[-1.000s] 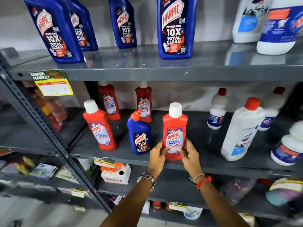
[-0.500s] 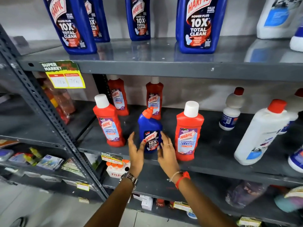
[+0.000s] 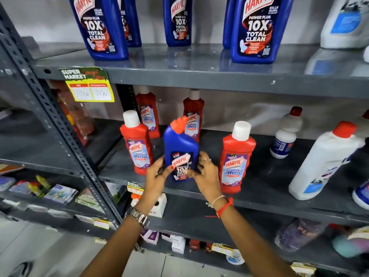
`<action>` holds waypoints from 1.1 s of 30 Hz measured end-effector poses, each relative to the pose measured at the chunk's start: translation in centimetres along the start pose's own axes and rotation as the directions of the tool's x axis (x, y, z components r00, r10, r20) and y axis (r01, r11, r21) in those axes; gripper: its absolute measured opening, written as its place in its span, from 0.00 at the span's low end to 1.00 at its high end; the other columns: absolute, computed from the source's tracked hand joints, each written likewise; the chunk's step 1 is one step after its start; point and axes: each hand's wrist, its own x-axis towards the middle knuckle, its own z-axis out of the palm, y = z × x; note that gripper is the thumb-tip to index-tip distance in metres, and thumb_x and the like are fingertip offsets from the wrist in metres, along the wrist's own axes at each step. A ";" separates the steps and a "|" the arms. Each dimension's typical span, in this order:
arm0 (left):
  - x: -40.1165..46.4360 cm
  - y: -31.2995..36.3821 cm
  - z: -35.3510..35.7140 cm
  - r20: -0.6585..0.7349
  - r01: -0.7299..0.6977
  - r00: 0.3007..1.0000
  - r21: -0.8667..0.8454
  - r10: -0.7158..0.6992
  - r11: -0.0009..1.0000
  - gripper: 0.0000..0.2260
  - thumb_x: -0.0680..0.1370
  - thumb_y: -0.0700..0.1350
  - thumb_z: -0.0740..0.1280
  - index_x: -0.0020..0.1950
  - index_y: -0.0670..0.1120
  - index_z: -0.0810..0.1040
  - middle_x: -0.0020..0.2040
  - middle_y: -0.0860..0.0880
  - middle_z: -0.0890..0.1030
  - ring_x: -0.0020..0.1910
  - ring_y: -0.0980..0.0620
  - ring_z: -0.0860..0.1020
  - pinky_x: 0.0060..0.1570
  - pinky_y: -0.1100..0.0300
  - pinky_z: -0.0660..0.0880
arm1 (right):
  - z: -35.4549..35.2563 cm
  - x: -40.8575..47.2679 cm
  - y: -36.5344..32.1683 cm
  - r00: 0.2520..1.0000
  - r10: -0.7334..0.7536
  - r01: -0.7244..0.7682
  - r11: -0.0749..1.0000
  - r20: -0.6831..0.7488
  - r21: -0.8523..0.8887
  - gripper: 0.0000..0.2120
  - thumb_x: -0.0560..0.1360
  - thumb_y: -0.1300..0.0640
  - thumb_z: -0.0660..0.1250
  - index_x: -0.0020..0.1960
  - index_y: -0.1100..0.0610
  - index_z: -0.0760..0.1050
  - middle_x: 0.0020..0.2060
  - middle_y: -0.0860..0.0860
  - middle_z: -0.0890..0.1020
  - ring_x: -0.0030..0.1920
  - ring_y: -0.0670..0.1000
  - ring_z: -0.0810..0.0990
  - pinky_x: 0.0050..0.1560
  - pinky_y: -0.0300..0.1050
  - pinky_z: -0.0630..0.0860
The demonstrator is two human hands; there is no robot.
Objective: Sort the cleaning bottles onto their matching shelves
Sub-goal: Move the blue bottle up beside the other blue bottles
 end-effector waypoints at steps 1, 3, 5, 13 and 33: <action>-0.1 1.4 -0.5 -0.022 -0.024 0.999 -0.023 0.024 0.999 0.17 0.72 0.34 0.65 0.61 0.36 0.72 0.59 0.43 0.76 0.48 0.68 0.77 0.52 0.71 0.75 | 0.0 -0.3 -1.6 0.999 -0.046 0.046 0.999 0.007 0.014 0.31 0.62 0.66 0.73 0.61 0.50 0.70 0.51 0.52 0.81 0.53 0.54 0.81 0.58 0.56 0.77; -0.3 4.3 -1.5 -0.081 -0.082 0.994 -0.041 0.078 0.996 0.19 0.71 0.39 0.64 0.61 0.38 0.72 0.59 0.43 0.77 0.50 0.64 0.77 0.55 0.66 0.75 | -0.3 -0.8 -4.7 0.991 -0.133 0.133 0.990 0.016 0.042 0.32 0.62 0.66 0.74 0.63 0.51 0.69 0.50 0.49 0.81 0.52 0.49 0.81 0.57 0.49 0.78; -0.6 6.9 -2.3 -0.133 -0.155 0.980 -0.037 0.149 0.987 0.20 0.71 0.41 0.63 0.62 0.37 0.72 0.57 0.44 0.78 0.52 0.61 0.77 0.56 0.63 0.75 | -0.9 -1.6 -8.1 0.976 -0.216 0.214 0.975 0.021 0.067 0.32 0.63 0.65 0.75 0.64 0.52 0.70 0.50 0.45 0.80 0.51 0.42 0.80 0.55 0.41 0.78; 1.1 19.2 -4.7 -0.195 -0.431 0.893 -0.119 0.405 0.894 0.13 0.71 0.44 0.65 0.55 0.45 0.76 0.42 0.66 0.83 0.44 0.66 0.78 0.45 0.71 0.76 | -2.8 -1.9 -21.5 0.872 -0.489 0.490 0.870 -0.029 0.051 0.30 0.60 0.61 0.78 0.60 0.53 0.74 0.43 0.35 0.79 0.45 0.41 0.82 0.51 0.40 0.79; 13.5 26.1 -2.6 -0.036 -0.310 0.950 -0.028 0.309 0.950 0.09 0.77 0.38 0.60 0.54 0.37 0.74 0.39 0.53 0.78 0.32 0.64 0.78 0.30 0.72 0.74 | -3.8 8.0 -27.8 0.866 -0.466 0.443 0.883 -0.180 -0.156 0.25 0.61 0.56 0.78 0.56 0.56 0.75 0.51 0.56 0.84 0.50 0.54 0.82 0.54 0.56 0.79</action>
